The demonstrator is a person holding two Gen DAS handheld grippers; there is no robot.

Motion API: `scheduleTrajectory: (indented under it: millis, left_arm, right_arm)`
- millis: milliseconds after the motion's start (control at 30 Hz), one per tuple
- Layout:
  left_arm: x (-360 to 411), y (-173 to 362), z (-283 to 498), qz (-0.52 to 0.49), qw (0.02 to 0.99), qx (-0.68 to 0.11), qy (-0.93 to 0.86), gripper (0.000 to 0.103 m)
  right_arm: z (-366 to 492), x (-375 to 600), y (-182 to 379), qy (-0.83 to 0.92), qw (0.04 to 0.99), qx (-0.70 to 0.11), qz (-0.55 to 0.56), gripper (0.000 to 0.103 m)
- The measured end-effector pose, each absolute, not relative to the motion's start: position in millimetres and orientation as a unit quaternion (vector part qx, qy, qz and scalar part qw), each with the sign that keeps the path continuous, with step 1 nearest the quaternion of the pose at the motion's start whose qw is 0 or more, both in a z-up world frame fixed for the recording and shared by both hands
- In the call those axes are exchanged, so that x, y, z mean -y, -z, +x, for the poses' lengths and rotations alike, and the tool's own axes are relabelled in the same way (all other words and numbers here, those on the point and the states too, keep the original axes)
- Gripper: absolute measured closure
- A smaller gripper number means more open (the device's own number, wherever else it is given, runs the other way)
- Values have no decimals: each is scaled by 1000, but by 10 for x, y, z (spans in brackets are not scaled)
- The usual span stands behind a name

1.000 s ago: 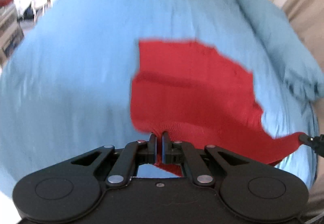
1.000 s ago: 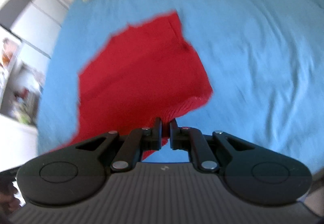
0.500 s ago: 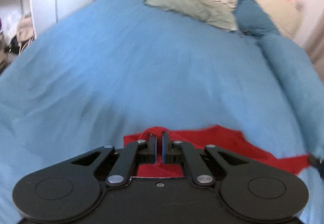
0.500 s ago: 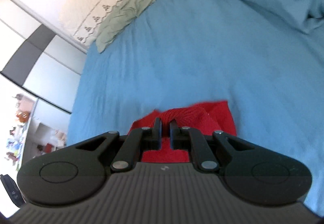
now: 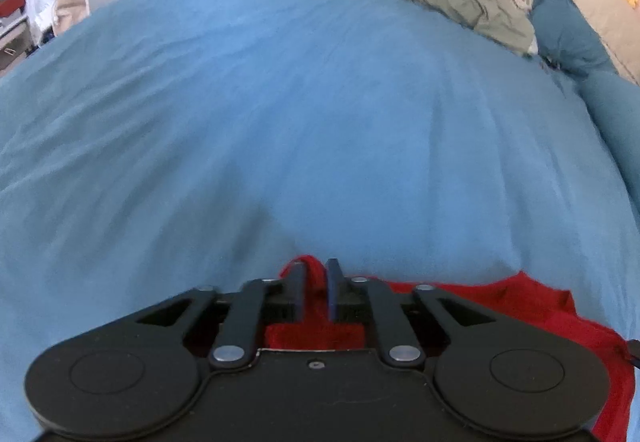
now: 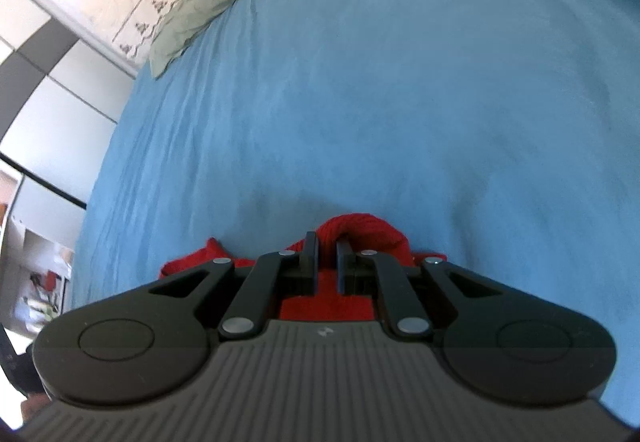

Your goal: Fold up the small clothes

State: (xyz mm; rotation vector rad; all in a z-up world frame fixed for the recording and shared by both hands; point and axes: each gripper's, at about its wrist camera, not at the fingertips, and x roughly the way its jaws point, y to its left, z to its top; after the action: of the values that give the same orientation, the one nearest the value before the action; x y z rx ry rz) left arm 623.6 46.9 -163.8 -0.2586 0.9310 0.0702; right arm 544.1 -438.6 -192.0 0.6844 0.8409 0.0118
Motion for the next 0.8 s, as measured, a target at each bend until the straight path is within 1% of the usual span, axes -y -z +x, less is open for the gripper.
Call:
scheduleTrajectory:
  millis: [33, 67, 100, 133, 200, 233, 300, 333, 367, 467, 600, 733, 800]
  left_arm:
    - [-459, 1597, 6207, -125, 889, -439, -37, 53]
    - [-478, 1533, 6148, -126, 894, -428, -37, 43]
    - [-490, 1435, 6061, -124, 900, -415, -38, 42]
    - [-490, 1338, 5981, -120, 905, -407, -38, 41]
    - [-469, 1187, 5743, -111, 909, -400, -32, 33]
    - [-440, 1145, 5614, -107, 909, -401, -25, 27]
    - [-313, 1142, 5371, -86, 907, -412, -6, 24]
    - [-241, 1183, 5268, -70, 904, -422, 2, 20]
    - [-176, 1250, 5186, -55, 899, -434, 9, 13]
    - [-53, 1494, 5029, -32, 887, -460, 28, 13]
    - [47, 1850, 4954, 1, 875, -484, 31, 13]
    - [87, 2027, 4971, 19, 877, -479, 38, 6]
    - [63, 2036, 5013, 18, 873, -486, 38, 5]
  right_arm:
    - [5450, 4403, 1897, -8, 859, -395, 327, 68]
    - [5414, 4416, 1793, -18, 863, -382, 331, 43]
    - [5414, 4416, 1793, -18, 863, -382, 331, 23]
    - [5361, 4401, 1731, -20, 868, -374, 327, 18]
    - [5271, 4341, 1568, -41, 880, -363, 305, 16]
    - [5210, 4285, 1474, -55, 884, -363, 288, 16]
    - [5068, 4131, 1356, -72, 892, -370, 248, 10]
    - [4994, 4044, 1334, -80, 896, -372, 228, 6]
    - [4935, 3962, 1330, -84, 899, -374, 209, 3]
    - [4780, 3735, 1473, -90, 898, -397, 167, 2]
    - [4618, 3701, 1802, -68, 889, -422, 164, 2]
    - [4596, 3718, 2014, -49, 888, -427, 162, 2]
    - [4552, 3696, 2047, -50, 890, -426, 151, 2]
